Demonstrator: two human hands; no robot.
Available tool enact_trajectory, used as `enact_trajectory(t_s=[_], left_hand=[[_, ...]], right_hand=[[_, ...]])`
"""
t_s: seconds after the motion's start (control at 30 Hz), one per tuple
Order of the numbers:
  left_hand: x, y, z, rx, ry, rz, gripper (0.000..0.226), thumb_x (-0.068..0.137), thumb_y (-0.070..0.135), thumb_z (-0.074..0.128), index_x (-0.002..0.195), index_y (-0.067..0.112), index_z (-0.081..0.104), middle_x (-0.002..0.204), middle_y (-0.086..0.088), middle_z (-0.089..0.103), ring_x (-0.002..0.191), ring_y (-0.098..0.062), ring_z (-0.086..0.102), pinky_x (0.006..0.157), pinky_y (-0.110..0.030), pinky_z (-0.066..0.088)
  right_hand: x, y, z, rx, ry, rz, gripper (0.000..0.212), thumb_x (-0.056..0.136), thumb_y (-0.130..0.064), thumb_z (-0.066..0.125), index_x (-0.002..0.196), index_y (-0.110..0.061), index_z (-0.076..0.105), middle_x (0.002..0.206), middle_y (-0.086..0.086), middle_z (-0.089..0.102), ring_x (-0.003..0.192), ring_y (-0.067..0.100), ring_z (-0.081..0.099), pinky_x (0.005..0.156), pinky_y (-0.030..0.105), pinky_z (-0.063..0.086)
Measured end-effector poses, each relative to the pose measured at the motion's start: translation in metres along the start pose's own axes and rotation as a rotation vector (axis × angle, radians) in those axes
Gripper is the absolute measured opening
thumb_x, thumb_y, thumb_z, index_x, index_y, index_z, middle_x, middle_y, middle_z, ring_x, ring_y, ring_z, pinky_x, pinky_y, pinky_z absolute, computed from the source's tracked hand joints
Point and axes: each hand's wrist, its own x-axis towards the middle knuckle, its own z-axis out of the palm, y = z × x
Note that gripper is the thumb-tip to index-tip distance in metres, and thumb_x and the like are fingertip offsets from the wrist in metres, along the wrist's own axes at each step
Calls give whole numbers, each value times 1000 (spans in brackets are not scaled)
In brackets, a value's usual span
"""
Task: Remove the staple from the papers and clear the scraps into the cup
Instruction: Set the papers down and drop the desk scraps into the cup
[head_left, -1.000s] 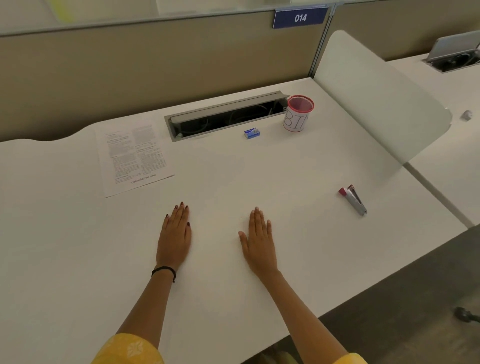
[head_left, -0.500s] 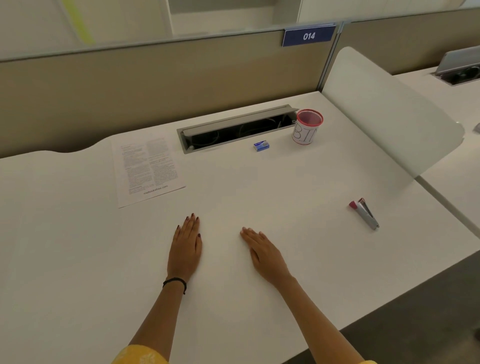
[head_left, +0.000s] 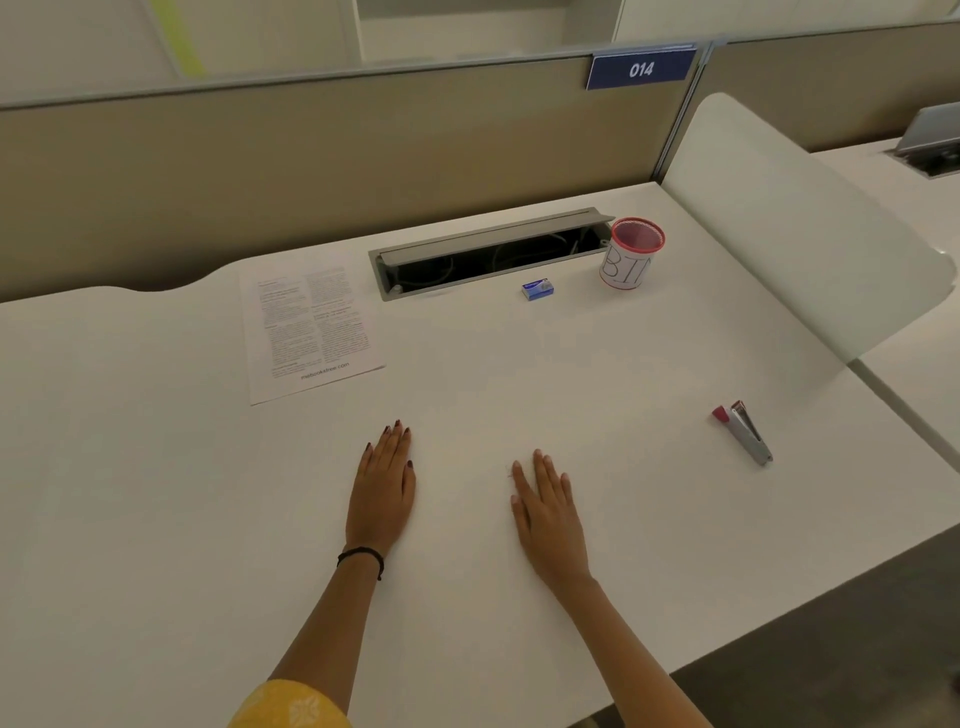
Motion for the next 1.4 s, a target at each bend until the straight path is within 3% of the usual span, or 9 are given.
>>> enact_trajectory(t_s=[0.07,0.17,0.33,0.5,0.73,0.9,1.03,1.23,1.4], left_hand=[[0,0,0,-3,3,2,59,91,32,11,144,10,26,151,-1,24,139,-10,18,115,-29,8],[0,1,1,-11,2,5,59,91,33,11,144,11,26,151,-1,23,139,-10,17,115,-29,7],[-1,0,0,-19,10,8,58,91,32,12,143,11,26,151,0,22,139,-10,16,115,-30,8],[-1,-1,0,-14,9,12,56,92,31,13,143,11,26,151,0,22,139,-10,17,115,-31,10],[-1,-4,3,-17,-1,3,56,93,31,14,144,12,26,151,1,23,139,-10,17,115,-31,10],[0,-4,3,-8,1,7,57,92,33,13,144,11,25,151,1,21,139,-10,16,115,-30,9],[-2,-3,3,-10,-3,7,58,92,34,12,144,11,24,151,1,21,140,-11,17,115,-31,9],[0,0,1,-15,-4,2,57,92,33,12,143,12,25,151,1,22,139,-12,19,115,-31,10],[-1,0,0,-23,0,-3,57,92,33,13,144,12,23,151,3,20,139,-8,15,115,-28,7]], right_hand=[[2,6,-3,125,27,-13,53,97,-42,16,140,-17,35,150,3,29,139,16,23,116,23,11],[14,18,-14,346,42,25,41,93,-31,46,131,-17,48,127,-1,50,114,8,42,103,25,34],[42,24,-24,494,-100,-17,34,79,-23,70,112,-23,63,99,-8,52,89,9,50,80,11,36],[53,24,-24,534,-121,-14,20,77,-23,73,96,-27,70,89,-11,52,78,3,50,71,4,37],[55,22,-23,554,-130,-19,3,77,-15,72,79,-18,71,81,-11,54,74,7,54,69,13,41],[55,17,-24,520,-106,-13,20,80,-14,69,68,-28,59,78,-15,52,82,14,61,69,17,43],[54,14,-26,498,-92,-8,24,82,-12,66,68,-28,55,76,-18,51,78,10,56,67,12,39],[56,16,-26,449,-101,-61,11,84,-8,62,75,-14,61,78,-13,53,75,6,53,68,12,39],[55,26,-33,661,-20,116,10,82,-2,63,84,-11,67,86,-3,68,81,3,61,70,8,45]])
